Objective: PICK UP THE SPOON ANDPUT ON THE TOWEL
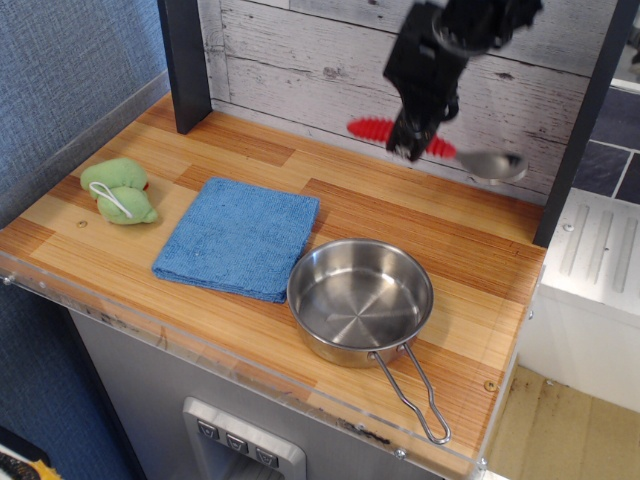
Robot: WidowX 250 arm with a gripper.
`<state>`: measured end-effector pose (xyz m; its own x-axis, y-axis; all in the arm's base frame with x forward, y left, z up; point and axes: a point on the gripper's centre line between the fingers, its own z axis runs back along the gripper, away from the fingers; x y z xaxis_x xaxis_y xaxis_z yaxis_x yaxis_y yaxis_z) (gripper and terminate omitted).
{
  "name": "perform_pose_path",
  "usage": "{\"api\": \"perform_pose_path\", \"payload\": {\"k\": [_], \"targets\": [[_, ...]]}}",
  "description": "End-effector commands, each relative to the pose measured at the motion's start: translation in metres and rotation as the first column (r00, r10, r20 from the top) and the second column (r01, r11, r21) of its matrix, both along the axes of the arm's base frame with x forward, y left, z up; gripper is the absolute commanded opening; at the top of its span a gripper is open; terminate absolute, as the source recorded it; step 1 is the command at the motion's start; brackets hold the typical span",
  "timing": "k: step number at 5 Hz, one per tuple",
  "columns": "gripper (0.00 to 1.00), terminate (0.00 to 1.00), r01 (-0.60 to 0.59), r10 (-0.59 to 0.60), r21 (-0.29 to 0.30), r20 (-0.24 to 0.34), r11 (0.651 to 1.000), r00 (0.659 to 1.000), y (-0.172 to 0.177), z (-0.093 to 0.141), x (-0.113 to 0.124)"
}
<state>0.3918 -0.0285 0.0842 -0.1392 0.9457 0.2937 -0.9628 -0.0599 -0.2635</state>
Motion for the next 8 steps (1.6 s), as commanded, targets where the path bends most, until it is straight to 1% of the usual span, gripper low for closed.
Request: {"api": "perform_pose_path", "payload": {"k": [1, 2, 3, 4, 5, 6, 7, 8], "targets": [[0.0, 0.0, 0.041, -0.043, 0.023, 0.109, 0.999, 0.993, 0.031, 0.057, -0.051], [0.0, 0.0, 0.036, -0.043, 0.063, 0.109, 0.997, 0.993, 0.072, 0.058, -0.079], [0.0, 0.0, -0.007, 0.0, 0.078, 0.089, 0.997, 0.996, 0.103, 0.05, -0.097], [0.0, 0.0, -0.067, 0.062, 0.064, 0.066, 0.996, 0.996, 0.124, 0.035, -0.102], [0.0, 0.0, -0.048, 0.046, 0.079, 0.034, 0.996, 0.998, 0.127, 0.018, -0.095], [0.0, 0.0, -0.025, 0.025, 0.096, -0.002, 0.995, 1.0, 0.123, 0.003, -0.092], [0.0, 0.0, -0.019, 0.022, 0.089, -0.036, 0.996, 0.999, 0.115, -0.02, -0.093], [0.0, 0.0, -0.057, 0.061, 0.069, -0.044, 0.996, 0.997, 0.112, -0.031, -0.094]]}}
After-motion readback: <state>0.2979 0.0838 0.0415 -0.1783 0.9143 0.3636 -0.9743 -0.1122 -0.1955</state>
